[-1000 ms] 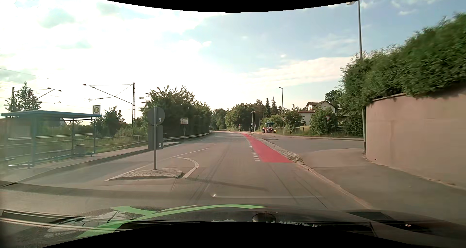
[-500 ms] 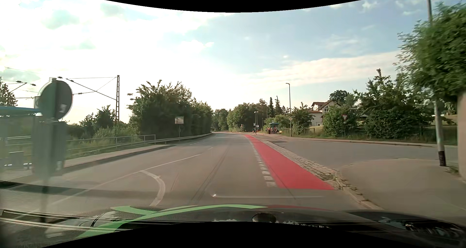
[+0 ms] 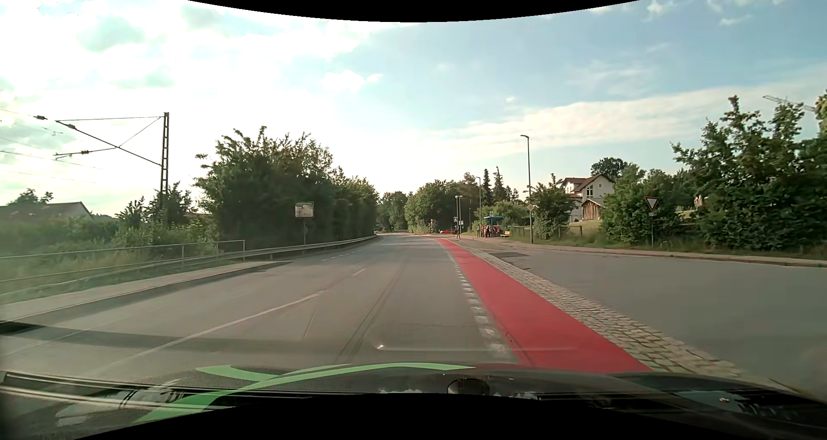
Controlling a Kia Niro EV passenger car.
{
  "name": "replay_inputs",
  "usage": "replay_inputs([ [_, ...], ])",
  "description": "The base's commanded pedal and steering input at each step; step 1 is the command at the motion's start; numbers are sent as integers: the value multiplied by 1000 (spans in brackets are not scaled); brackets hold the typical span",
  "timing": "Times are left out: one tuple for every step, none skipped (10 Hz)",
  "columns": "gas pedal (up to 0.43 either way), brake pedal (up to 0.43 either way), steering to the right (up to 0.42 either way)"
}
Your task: Follow the waypoints while adhering to traffic rules and regulations
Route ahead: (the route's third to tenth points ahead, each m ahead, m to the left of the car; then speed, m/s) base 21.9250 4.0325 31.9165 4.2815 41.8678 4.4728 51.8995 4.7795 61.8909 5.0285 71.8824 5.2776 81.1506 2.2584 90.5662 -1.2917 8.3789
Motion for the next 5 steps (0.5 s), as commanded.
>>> replay_inputs([
  [150,0,-10],
  [150,0,-11],
  [150,0,-11],
  [150,0,-11],
  [150,0,-12],
])
